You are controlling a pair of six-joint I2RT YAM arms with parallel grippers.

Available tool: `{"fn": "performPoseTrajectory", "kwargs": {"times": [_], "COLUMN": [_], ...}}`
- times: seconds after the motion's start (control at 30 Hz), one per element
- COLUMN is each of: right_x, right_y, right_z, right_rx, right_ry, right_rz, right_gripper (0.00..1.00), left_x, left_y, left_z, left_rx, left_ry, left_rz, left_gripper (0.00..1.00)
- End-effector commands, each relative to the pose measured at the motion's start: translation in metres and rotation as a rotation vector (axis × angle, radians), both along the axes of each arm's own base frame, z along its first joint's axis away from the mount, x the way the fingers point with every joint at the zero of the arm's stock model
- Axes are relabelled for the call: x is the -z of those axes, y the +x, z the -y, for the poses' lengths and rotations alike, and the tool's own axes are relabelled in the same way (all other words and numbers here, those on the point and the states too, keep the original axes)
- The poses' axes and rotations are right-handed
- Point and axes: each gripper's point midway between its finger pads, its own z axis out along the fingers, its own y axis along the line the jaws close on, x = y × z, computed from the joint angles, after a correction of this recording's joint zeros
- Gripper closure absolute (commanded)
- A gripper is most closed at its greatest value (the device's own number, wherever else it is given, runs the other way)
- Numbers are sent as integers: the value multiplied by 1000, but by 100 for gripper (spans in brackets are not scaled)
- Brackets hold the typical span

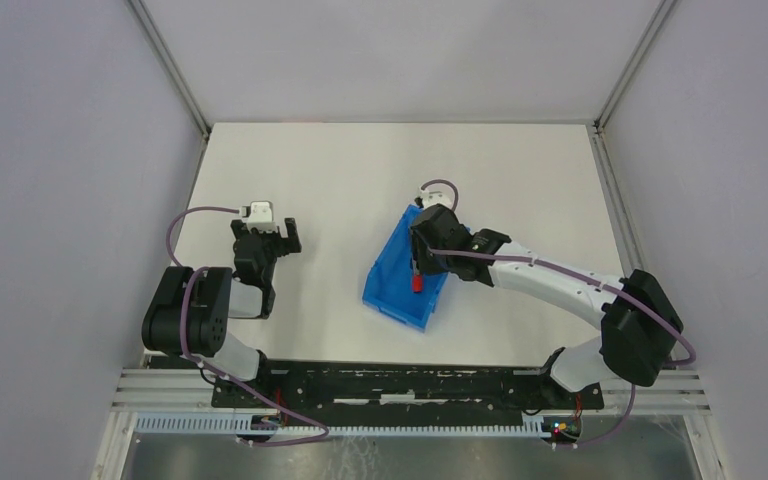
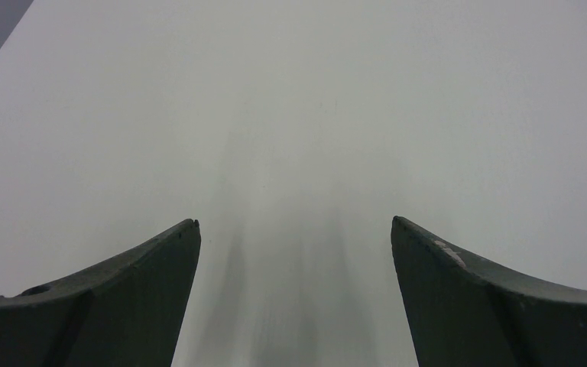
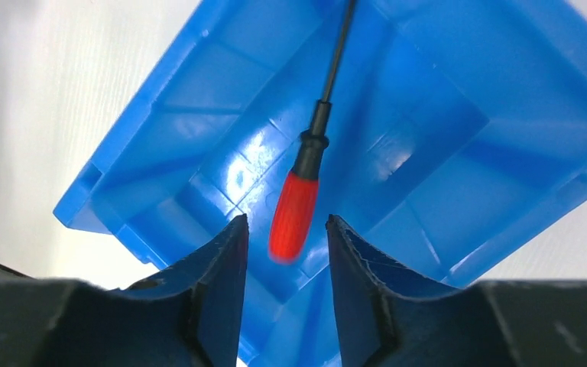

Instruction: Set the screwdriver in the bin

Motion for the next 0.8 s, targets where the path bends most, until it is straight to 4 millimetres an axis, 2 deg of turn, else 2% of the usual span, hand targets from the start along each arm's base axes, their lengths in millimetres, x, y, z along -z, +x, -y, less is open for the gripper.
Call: {"fn": "performPoseTrajectory", "kwargs": {"times": [0.0,0.07,0.2,0.27,0.33,0.37,0.4,0.47,0.53,0.63,0.77], "right_x": [-47,-66,-117,-142,-164,-175,-184,-193,-196,-187,-142], "right_y": [25,31,41,46,53,57,60,67,73,70,55], "right_z": [-10,-11,-10,-4,12,24,38,69,103,152,196], "right_rx": [30,30,11,-5,2,16,32,72,117,218,358], "right_ry": [53,62,73,67,60,54,44,3,-44,-126,-215], "right_rz": [126,167,277,326,372,400,427,472,513,574,612], "right_gripper": [52,51,49,43,31,21,4,2,2,2,2], "left_x": [-15,-15,-15,-15,-15,-15,-15,-15,-15,-15,-15], "left_y": [4,4,4,4,4,4,4,4,4,4,4], "left_z": [1,1,1,1,1,1,1,1,1,1,1], "left_rx": [3,2,4,4,3,4,3,2,2,2,3], "left_ry": [-33,-32,-33,-33,-33,-33,-32,-32,-32,-32,-32], "left_rz": [53,54,54,53,53,53,54,54,54,54,54], "left_gripper": [0,0,0,0,0,0,0,0,0,0,0]}}
